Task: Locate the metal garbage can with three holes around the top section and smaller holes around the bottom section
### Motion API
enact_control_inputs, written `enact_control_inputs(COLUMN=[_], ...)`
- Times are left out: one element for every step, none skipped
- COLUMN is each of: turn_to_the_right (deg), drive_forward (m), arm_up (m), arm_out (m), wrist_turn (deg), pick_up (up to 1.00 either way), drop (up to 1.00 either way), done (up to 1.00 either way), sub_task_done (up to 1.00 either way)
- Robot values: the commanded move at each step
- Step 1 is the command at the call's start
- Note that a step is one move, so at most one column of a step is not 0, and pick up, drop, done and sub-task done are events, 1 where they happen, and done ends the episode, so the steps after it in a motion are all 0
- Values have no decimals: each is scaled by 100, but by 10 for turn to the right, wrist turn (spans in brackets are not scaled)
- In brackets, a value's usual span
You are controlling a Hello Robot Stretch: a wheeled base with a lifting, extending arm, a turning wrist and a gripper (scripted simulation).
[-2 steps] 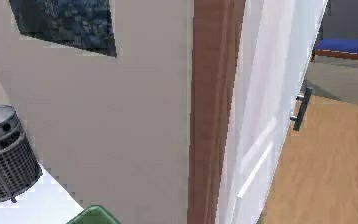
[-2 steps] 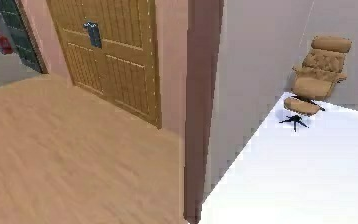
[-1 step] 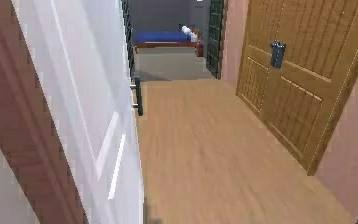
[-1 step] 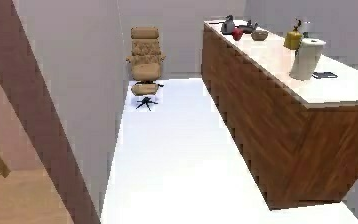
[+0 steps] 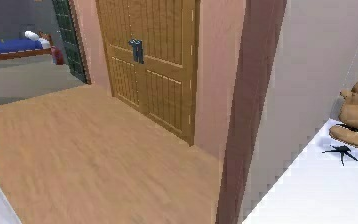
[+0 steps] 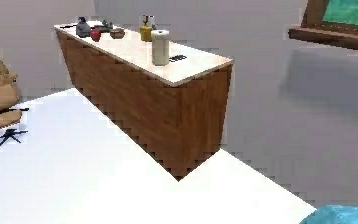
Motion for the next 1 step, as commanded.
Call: enact_control_inputs(turn_to_the_right=[0], drive_forward=[20], arm_up=[0], arm_out=[0], wrist_turn=[0], pick_up=[0], drop=[0], done=[0], sub_task_done=[0])
